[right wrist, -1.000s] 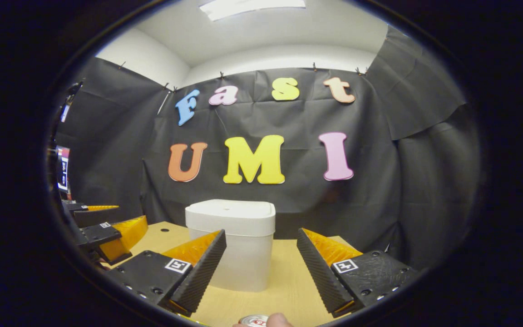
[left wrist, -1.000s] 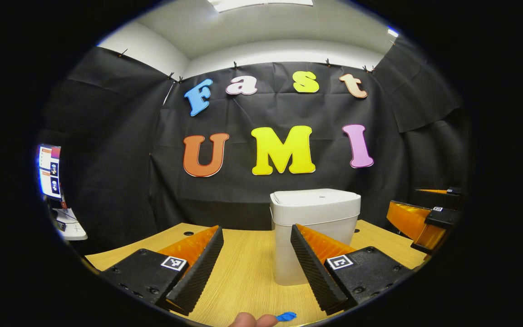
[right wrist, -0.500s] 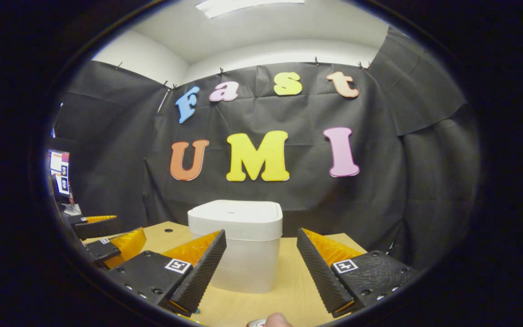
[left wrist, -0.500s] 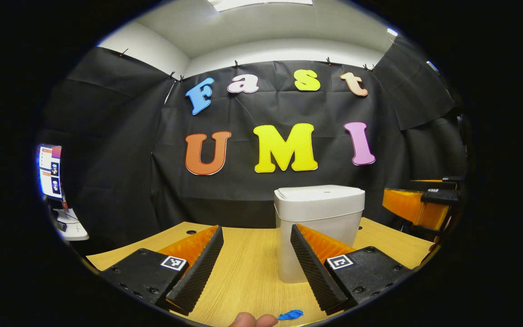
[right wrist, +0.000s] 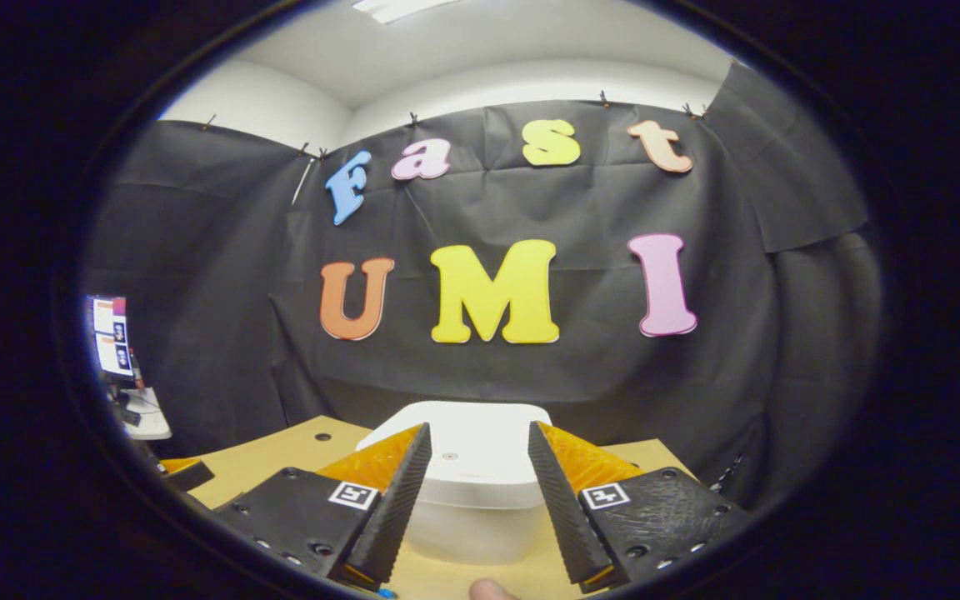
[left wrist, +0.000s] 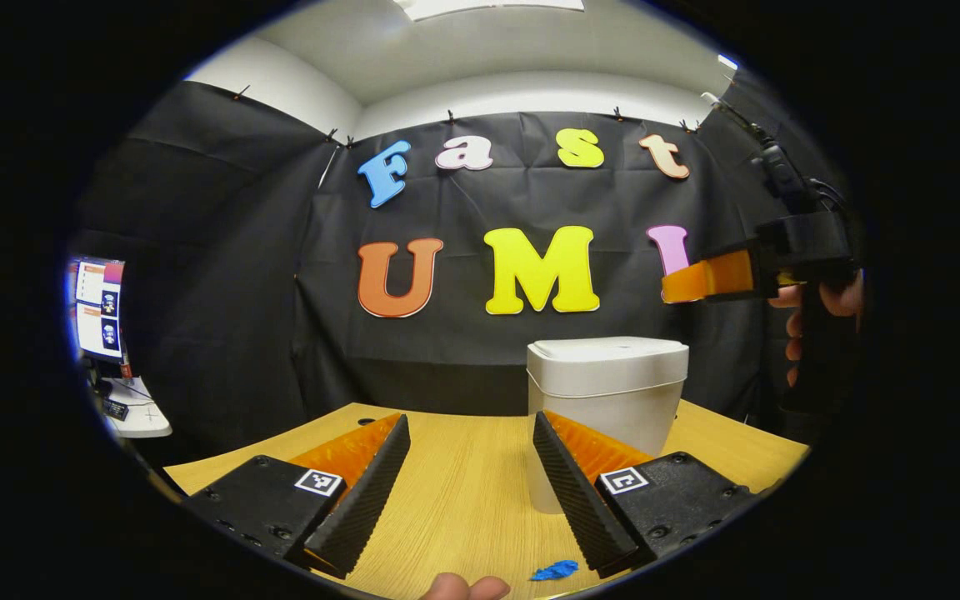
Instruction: Press the lid of the desktop garbage bin to open it, pick up the crumpled paper on the desktop and throw it into the bin, then pick up the pop can on the desktop and drop it into the bin, and finally close the garbage bin lid.
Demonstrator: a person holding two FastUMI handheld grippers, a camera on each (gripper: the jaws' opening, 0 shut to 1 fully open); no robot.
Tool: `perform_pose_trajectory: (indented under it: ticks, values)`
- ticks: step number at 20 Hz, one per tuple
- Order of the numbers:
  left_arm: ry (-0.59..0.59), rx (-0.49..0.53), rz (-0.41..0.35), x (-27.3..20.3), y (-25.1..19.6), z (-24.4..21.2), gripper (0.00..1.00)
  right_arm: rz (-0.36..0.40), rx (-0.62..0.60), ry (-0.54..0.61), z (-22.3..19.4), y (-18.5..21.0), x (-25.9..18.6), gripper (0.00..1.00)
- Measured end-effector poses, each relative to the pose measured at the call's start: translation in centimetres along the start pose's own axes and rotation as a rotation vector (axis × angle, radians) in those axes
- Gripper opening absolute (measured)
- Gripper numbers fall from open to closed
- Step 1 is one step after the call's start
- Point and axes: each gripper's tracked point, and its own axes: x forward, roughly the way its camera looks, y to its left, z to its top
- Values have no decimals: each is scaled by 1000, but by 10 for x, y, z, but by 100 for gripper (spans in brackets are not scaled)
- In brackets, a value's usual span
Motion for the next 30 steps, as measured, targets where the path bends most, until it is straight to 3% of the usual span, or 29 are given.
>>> perform_pose_trajectory:
  ticks: [4,5,6,8,9,10,16,26,30]
  values:
    - [-5,9,15,-6,8,1,96,-23,-12,68,-13,6,36,63]
    - [-13,12,17,-9,11,4,96,-26,-5,71,-13,6,43,55]
    - [-19,12,20,-10,12,6,96,-20,14,75,-16,7,49,36]
    - [-24,11,23,-10,13,6,96,-22,20,98,-23,8,60,25]
    - [-21,12,22,-10,14,4,96,-29,30,97,-25,5,62,30]
    - [-20,11,21,-10,14,3,96,-24,27,101,-26,6,62,4]
    - [-8,-3,20,-9,15,-2,96,19,-15,92,-28,23,57,0]
    - [1,-10,7,-6,10,-9,96,-12,-8,84,-54,21,62,3]
    - [14,-20,-7,-5,4,-14,96,-3,4,41,-44,21,61,1]
